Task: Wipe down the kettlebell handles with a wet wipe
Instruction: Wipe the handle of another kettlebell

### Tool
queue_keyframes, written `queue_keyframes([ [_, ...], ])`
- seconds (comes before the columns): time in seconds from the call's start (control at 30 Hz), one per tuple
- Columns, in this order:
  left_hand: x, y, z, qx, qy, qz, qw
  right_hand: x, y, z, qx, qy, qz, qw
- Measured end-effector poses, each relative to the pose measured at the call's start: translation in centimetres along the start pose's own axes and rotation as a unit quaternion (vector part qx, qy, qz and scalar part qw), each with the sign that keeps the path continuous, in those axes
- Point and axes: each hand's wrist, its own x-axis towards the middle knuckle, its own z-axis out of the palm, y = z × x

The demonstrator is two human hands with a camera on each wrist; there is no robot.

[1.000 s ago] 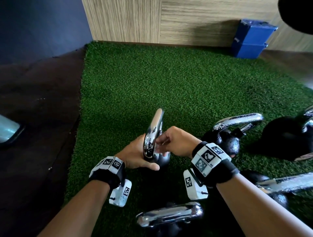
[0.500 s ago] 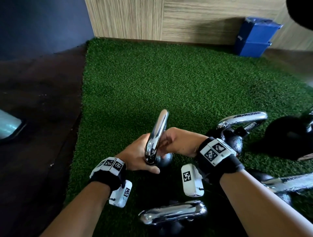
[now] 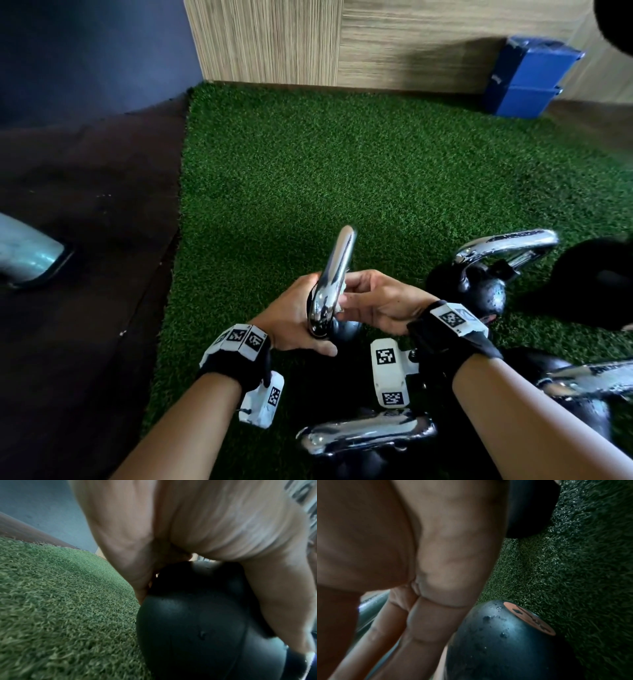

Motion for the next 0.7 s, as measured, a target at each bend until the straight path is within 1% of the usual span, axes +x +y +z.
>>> queue_keyframes([
  [0.07,-0.4,0.1,0.1,-0.004,0.004,-0.003,1.000,0.0,-0.2,0.2,0.009,0.015,-0.008,1.000],
  [0.2,-0.7,0.5,0.2,0.020,0.022,0.003,1.000,0.1,-0.7,0.5,0.066,0.090,-0.057,0.992],
  [0.27,-0.9,0.8,0.2,0.025,0.024,0.004,0.999,0.0,-0.8,0.6,0.064,0.096,-0.060,0.992],
  [0.37,-1.2,1.1,0.2,0.024,0.017,0.008,1.000,0.1,-0.8,0.8,0.025,0.107,-0.062,0.992],
  [0.5,-1.1,1.3,0.2,0.020,0.025,-0.003,0.999,1.4,-0.7,0.5,-0.004,0.194,-0.123,0.973],
  [0.57,-1.1,1.3,0.2,0.026,0.026,-0.009,0.999,1.8,-0.5,0.3,-0.029,0.235,-0.136,0.962],
  [0.63,-1.2,1.2,0.2,0.033,0.027,-0.005,0.999,1.6,-0.3,0.2,-0.078,0.249,-0.142,0.955],
  [0.7,-1.4,1.0,0.3,0.029,0.031,-0.002,0.999,1.4,-0.3,0.2,-0.165,0.279,-0.150,0.934],
])
